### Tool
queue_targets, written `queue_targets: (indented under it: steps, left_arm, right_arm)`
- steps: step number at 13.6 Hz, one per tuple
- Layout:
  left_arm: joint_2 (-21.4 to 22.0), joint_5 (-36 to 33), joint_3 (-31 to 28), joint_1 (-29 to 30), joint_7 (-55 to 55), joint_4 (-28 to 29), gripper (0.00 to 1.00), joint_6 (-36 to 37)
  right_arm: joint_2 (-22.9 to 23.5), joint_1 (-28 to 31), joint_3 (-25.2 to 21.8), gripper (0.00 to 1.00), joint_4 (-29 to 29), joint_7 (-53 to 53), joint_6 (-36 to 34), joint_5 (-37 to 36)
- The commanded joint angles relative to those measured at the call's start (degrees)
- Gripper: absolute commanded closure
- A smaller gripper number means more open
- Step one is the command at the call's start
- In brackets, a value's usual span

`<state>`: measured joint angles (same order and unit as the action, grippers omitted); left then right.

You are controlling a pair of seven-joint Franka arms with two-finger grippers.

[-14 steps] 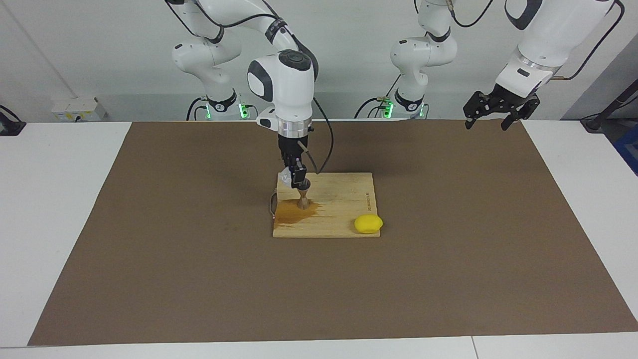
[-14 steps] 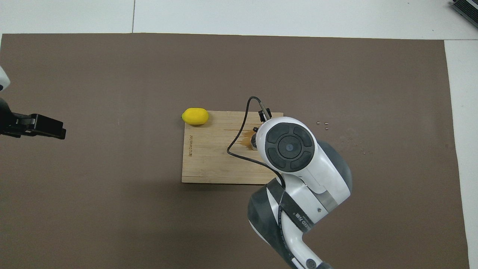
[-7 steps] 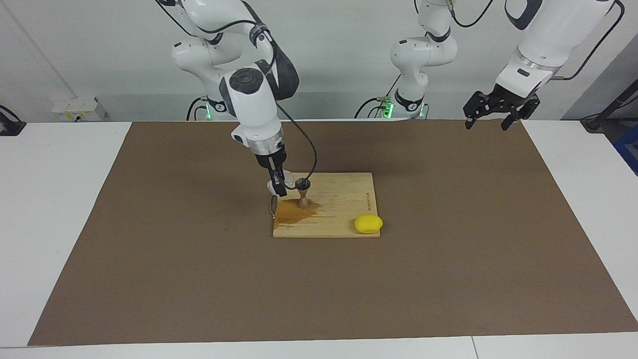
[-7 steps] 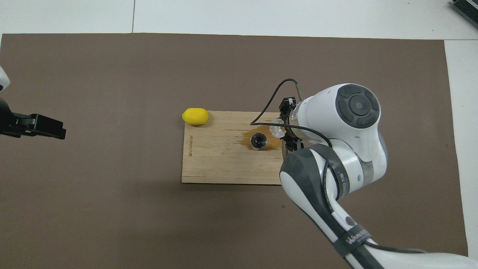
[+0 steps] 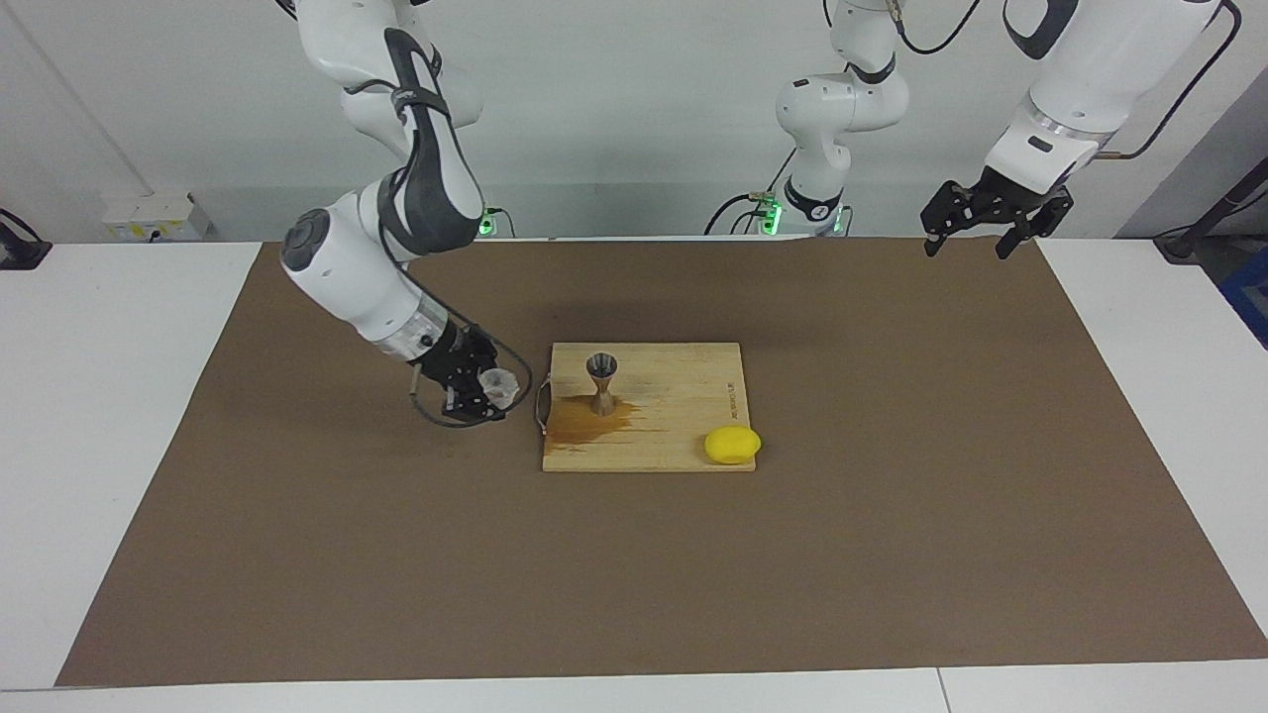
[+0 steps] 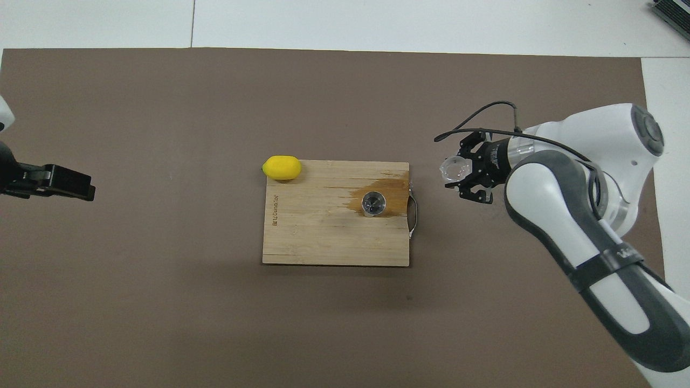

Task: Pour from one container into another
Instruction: 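Carry the glass with the right gripper back to its starting spot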

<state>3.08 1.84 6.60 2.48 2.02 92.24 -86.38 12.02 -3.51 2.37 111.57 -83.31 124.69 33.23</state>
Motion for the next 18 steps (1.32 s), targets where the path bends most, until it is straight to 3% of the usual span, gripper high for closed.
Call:
queue_targets:
  steps: [1, 10, 18]
  left_arm:
    - [0.8, -0.8, 0.8, 0.8, -0.6, 0.4, 0.00, 0.6]
    - [0.8, -0.8, 0.8, 0.8, -0.6, 0.4, 0.00, 0.6]
    - [0.8, -0.8, 0.8, 0.8, -0.6, 0.4, 0.00, 0.6]
  right_arm:
    - [0.9, 5.3, 0.9, 1.00, 1.1, 5.8, -0.7, 6.8]
    - [7.7, 15.3, 1.0, 1.00, -0.4, 22.7, -7.5, 10.9]
    - [12.4, 19.5, 0.8, 1.00, -3.3, 34.4, -9.6, 10.0]
